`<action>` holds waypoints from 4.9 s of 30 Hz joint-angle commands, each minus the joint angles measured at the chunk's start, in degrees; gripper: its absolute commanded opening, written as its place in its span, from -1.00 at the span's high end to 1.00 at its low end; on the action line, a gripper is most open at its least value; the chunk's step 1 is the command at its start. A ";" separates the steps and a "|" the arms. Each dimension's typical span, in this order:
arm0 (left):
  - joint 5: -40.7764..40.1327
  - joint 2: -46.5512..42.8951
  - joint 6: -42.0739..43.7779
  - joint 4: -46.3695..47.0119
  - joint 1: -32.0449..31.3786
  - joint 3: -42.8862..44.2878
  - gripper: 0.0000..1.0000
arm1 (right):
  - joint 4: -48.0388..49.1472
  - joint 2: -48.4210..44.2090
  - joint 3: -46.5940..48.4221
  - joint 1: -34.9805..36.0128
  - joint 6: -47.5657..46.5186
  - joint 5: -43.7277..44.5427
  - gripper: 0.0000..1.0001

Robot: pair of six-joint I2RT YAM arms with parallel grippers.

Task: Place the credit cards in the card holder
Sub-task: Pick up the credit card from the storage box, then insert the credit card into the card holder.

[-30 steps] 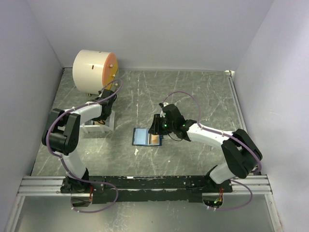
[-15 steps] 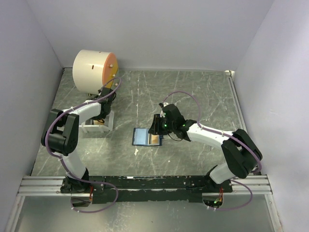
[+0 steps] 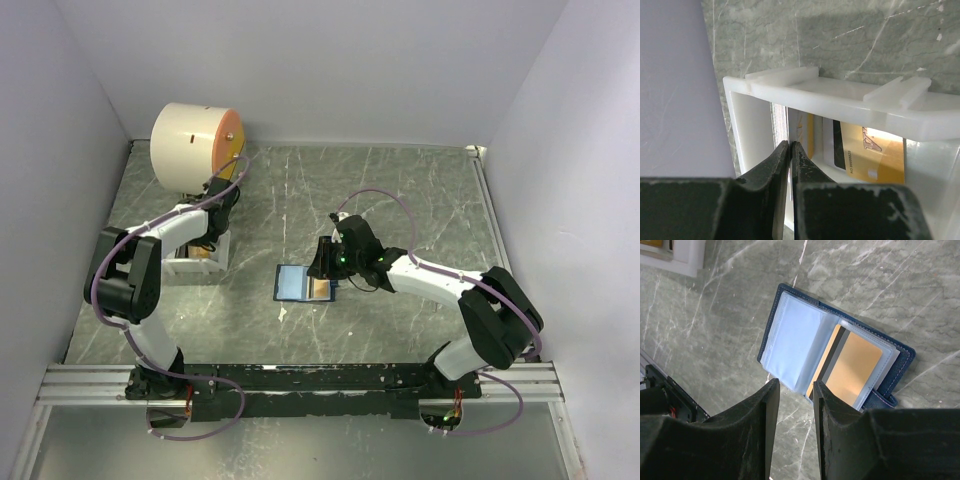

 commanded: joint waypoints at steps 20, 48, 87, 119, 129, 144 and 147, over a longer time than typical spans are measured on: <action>11.36 -10.43 -5.77 -9.42 0.65 5.00 0.86 | 0.77 0.65 -0.45 -0.34 0.40 -1.78 0.33; 76.82 -42.33 -32.27 12.72 0.65 -10.36 0.86 | 32.89 -6.66 -7.35 -0.45 19.51 -19.20 0.35; 91.44 -50.70 -55.86 38.38 0.48 -28.46 0.86 | 34.81 -6.60 -5.73 -1.15 23.75 -17.81 0.22; 68.48 -36.46 -39.85 20.78 -9.02 -27.53 0.39 | 20.50 -5.37 -9.81 -6.88 9.95 -5.68 1.00; 61.02 -24.20 -40.19 27.44 -15.99 -26.68 0.86 | 24.11 1.91 -10.21 -7.89 9.28 -4.32 1.00; 54.90 -15.69 -37.83 28.91 -18.66 -27.23 0.86 | 27.61 6.47 -11.46 -9.73 10.78 -5.86 1.00; 54.62 -15.00 -37.80 28.98 -18.90 -27.32 0.86 | 29.00 7.53 -12.21 -9.95 11.83 -7.11 1.00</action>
